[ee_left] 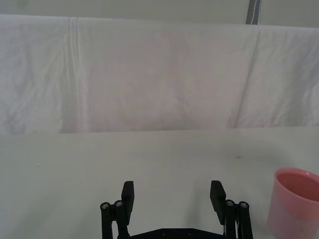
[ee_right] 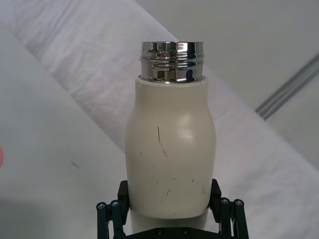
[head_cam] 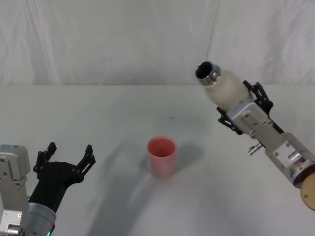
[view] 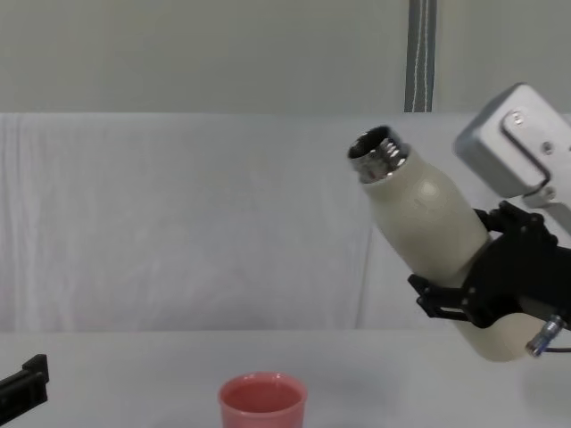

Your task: Grasp the thermos with one hand and pour water into the cup lid.

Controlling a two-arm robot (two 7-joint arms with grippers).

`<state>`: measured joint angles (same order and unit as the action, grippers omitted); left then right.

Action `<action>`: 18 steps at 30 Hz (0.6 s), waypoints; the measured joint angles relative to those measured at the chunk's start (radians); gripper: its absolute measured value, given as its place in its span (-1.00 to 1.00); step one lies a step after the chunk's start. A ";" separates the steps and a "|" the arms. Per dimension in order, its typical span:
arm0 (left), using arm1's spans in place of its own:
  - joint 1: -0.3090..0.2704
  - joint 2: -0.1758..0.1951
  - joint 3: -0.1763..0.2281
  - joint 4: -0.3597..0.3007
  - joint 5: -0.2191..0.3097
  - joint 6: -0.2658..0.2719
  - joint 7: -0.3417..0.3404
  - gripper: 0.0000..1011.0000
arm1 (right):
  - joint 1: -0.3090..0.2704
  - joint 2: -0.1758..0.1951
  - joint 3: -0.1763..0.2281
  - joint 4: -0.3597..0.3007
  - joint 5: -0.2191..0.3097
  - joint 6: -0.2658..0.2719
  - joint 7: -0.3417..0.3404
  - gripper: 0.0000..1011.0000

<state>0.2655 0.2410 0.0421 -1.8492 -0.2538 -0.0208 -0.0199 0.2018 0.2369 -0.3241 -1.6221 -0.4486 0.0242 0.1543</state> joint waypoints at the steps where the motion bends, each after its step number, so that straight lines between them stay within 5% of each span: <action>1: 0.000 0.000 0.000 0.000 0.000 0.000 0.000 0.98 | -0.004 -0.004 0.010 0.002 0.021 -0.001 0.002 0.90; 18: 0.000 0.000 0.000 0.000 0.000 0.000 0.000 0.98 | -0.052 -0.057 0.130 0.043 0.291 -0.032 0.038 0.90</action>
<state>0.2655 0.2410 0.0421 -1.8492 -0.2539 -0.0208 -0.0199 0.1495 0.1804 -0.1945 -1.5794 -0.1573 -0.0080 0.1921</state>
